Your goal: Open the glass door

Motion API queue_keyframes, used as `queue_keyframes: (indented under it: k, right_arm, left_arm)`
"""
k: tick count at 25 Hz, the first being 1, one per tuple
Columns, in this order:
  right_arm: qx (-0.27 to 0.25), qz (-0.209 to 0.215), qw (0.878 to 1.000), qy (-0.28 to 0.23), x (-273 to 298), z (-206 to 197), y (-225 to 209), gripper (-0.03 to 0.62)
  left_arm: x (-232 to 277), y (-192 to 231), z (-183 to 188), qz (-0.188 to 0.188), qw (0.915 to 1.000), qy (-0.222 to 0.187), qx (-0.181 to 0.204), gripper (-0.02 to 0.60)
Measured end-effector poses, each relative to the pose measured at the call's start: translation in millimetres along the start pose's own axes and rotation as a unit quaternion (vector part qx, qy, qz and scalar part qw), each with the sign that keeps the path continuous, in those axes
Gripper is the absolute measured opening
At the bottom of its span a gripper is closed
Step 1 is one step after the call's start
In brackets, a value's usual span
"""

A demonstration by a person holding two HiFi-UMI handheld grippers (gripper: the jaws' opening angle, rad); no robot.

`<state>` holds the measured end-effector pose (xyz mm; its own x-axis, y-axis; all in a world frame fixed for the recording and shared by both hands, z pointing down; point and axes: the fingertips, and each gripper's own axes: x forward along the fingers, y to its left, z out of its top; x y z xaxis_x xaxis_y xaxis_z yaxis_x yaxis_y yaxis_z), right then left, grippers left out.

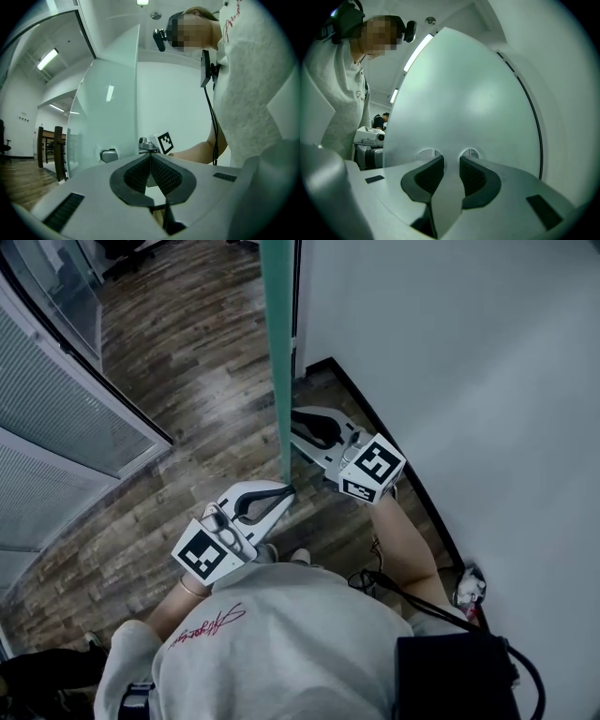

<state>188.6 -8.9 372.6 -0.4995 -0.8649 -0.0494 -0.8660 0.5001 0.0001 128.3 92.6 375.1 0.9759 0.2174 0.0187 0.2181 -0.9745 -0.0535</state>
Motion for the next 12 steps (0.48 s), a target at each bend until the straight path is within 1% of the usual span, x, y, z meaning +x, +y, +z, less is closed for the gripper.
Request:
queue_keyframes:
  k: [5, 7, 10, 12]
  right_arm:
    - [-0.006, 0.010, 1.000, 0.007, -32, 4, -14, 0.114]
    - [-0.005, 0.010, 1.000, 0.009, -51, 5, -22, 0.114]
    - [-0.005, 0.016, 1.000, 0.005, -80, 6, -34, 0.114]
    - [-0.003, 0.027, 1.000, 0.004, -99, 8, -41, 0.112]
  left_arm:
    - [38, -16, 3, -0.075, 0.9972, 0.006, -0.005, 0.017]
    - [57, -26, 5, -0.097, 0.9951, 0.011, -0.010, 0.017]
    - [90, -41, 9, -0.111, 0.9938, 0.007, -0.006, 0.017]
    - [112, -52, 14, -0.105, 0.9945, 0.001, -0.004, 0.017]
